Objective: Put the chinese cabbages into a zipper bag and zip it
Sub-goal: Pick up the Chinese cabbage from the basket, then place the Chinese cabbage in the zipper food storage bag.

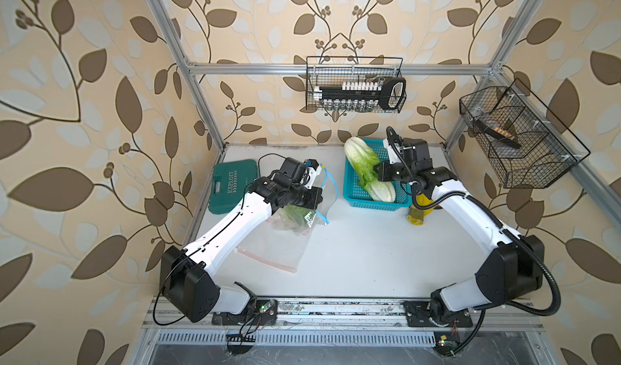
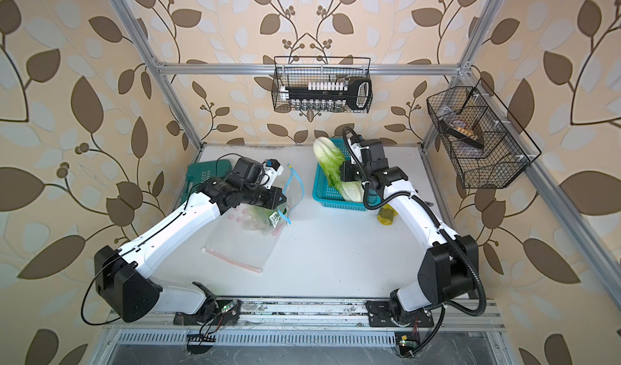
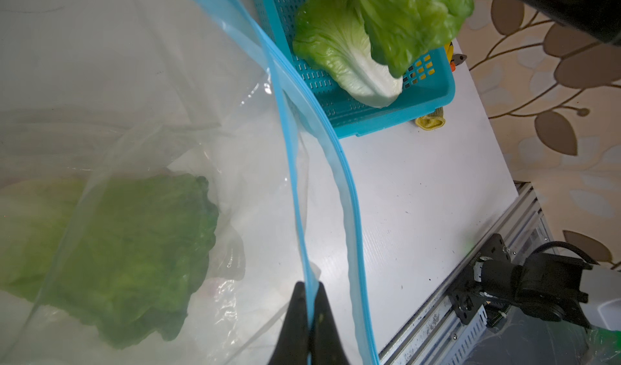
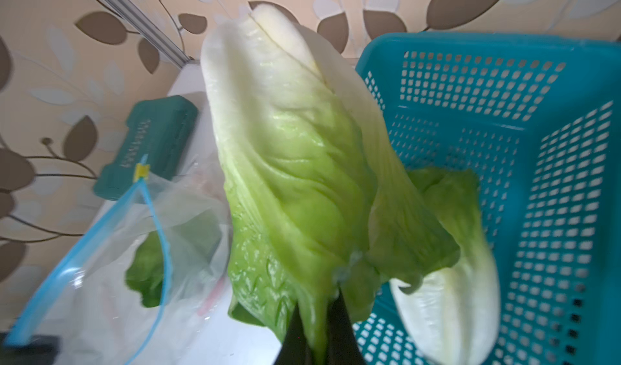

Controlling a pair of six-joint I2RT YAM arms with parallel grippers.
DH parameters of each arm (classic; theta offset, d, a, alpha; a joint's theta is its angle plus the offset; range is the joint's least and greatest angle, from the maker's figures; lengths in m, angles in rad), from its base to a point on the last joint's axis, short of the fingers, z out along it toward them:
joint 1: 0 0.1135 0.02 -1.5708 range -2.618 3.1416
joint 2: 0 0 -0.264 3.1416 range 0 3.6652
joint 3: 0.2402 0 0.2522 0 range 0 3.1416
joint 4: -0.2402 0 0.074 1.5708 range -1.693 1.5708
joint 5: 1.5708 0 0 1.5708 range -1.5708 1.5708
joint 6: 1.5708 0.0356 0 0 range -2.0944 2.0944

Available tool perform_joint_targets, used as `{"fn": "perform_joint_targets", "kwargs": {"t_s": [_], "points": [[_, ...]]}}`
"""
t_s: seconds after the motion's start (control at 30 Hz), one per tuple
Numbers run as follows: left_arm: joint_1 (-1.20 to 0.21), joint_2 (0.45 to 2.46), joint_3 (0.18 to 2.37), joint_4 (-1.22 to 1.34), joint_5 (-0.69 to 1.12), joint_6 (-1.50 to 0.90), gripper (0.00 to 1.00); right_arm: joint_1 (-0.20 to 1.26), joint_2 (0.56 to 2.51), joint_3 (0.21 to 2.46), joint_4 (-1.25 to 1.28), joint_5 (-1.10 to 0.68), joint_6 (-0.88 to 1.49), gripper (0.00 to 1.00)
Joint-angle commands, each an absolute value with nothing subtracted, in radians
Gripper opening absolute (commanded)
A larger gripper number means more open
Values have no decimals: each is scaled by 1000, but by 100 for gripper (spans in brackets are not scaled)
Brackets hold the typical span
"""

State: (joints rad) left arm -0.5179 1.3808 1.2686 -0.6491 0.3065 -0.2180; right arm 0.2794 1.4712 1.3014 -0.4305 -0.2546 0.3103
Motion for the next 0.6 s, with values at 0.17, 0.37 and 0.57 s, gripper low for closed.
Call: {"fn": "perform_joint_targets", "kwargs": {"t_s": [0.17, 0.37, 0.57], "points": [[-522, 1307, 1178, -504, 268, -154, 0, 302, 1296, 1330, -731, -627, 519, 0], [-531, 1300, 1154, -472, 272, -229, 0, 408, 1291, 1350, -875, -759, 583, 0], [-543, 1256, 1125, -472, 238, -271, 0, 493, 1332, 1271, -820, -787, 672, 0]]}}
